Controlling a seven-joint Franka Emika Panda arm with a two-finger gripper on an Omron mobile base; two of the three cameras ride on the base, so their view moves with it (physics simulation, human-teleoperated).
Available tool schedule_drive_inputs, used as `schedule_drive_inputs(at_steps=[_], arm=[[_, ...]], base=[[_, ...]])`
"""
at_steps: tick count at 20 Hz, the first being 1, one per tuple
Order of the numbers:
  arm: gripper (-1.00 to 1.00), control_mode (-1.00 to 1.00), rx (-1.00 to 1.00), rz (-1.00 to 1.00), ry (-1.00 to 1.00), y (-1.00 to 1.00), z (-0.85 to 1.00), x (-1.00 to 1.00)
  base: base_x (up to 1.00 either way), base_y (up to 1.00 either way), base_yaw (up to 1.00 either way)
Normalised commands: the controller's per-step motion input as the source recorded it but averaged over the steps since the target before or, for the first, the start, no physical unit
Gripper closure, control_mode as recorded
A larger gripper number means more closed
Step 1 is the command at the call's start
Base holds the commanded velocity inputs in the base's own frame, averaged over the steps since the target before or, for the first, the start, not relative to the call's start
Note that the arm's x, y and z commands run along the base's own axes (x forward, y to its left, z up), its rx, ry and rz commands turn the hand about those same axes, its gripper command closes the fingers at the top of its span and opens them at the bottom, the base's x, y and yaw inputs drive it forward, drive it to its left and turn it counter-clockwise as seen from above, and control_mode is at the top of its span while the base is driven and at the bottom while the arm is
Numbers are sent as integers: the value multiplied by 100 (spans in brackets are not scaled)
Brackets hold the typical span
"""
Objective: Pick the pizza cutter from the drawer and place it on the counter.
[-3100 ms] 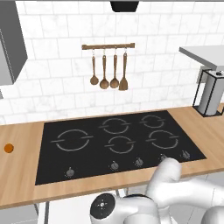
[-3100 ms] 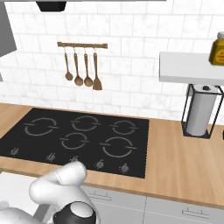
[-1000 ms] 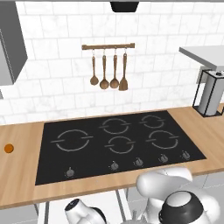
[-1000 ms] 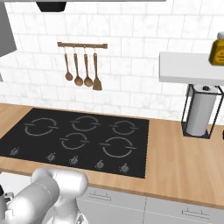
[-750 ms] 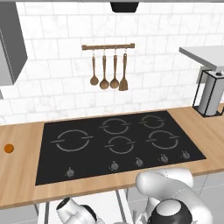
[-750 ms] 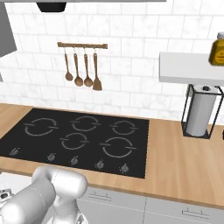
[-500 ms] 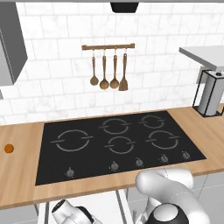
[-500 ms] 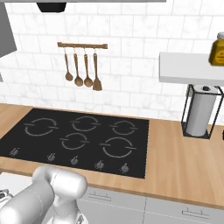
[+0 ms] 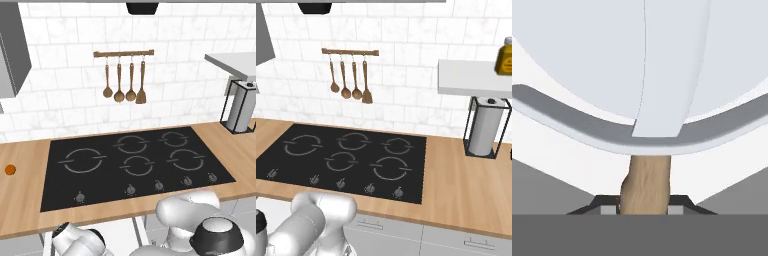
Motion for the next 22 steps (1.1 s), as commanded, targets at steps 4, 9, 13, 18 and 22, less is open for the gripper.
schedule_drive_inputs(at_steps=[4, 9, 13, 18, 22], arm=[[100, -100, 9, 0, -4, 0, 100, -6], [100, -100, 1, 0, -21, 11, 100, 34], [100, -100, 0, -2, -30, 45, 100, 83], [100, -100, 0, -7, -8, 57, 88, 100], [100, -100, -5, -5, -1, 67, 33, 100]], base=[[0, 0, 0], [0, 0, 0], [0, 0, 0], [0, 0, 0], [0, 0, 0]])
